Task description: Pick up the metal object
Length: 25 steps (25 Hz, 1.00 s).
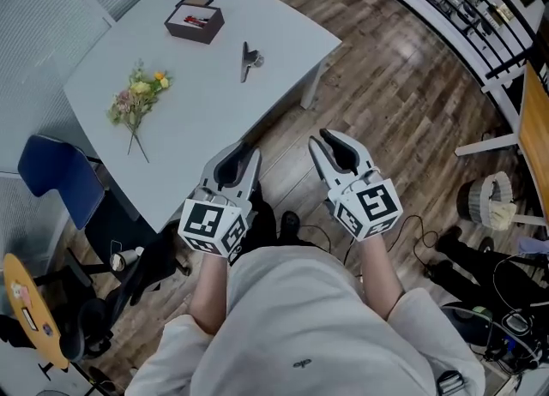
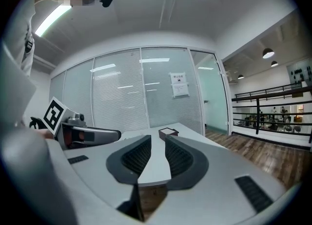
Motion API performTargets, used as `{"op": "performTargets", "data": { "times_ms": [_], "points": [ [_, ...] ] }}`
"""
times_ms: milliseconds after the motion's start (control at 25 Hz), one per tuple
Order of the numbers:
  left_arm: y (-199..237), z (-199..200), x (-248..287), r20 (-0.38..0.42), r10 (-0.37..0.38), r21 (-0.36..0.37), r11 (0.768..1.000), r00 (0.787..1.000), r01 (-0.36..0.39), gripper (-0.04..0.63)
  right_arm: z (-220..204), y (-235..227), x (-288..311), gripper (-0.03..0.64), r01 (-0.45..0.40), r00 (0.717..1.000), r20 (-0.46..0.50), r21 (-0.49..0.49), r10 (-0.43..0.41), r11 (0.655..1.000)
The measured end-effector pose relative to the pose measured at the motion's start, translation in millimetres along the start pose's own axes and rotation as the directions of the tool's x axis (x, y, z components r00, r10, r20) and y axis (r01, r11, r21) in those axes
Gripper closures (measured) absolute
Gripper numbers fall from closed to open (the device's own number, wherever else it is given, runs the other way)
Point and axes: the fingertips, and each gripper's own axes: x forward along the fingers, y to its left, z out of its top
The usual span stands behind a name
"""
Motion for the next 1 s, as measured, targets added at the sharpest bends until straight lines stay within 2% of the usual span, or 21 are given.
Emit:
{"op": "performTargets", "data": {
  "times_ms": [360,1000],
  "points": [
    [46,18,33,-0.005,-0.024,-0.003,1.0,1.0,0.024,0.488,15,-18,49,0.502,0.029,1.0,-0.006,0.005,-0.029,1.0],
    [126,51,85,0.018,-0.069,-0.01,0.998,0.997,0.069,0.485,39,-41,141,0.497,0.071,0.997,-0.008,0.002,-0.071,0.997]
  ]
}}
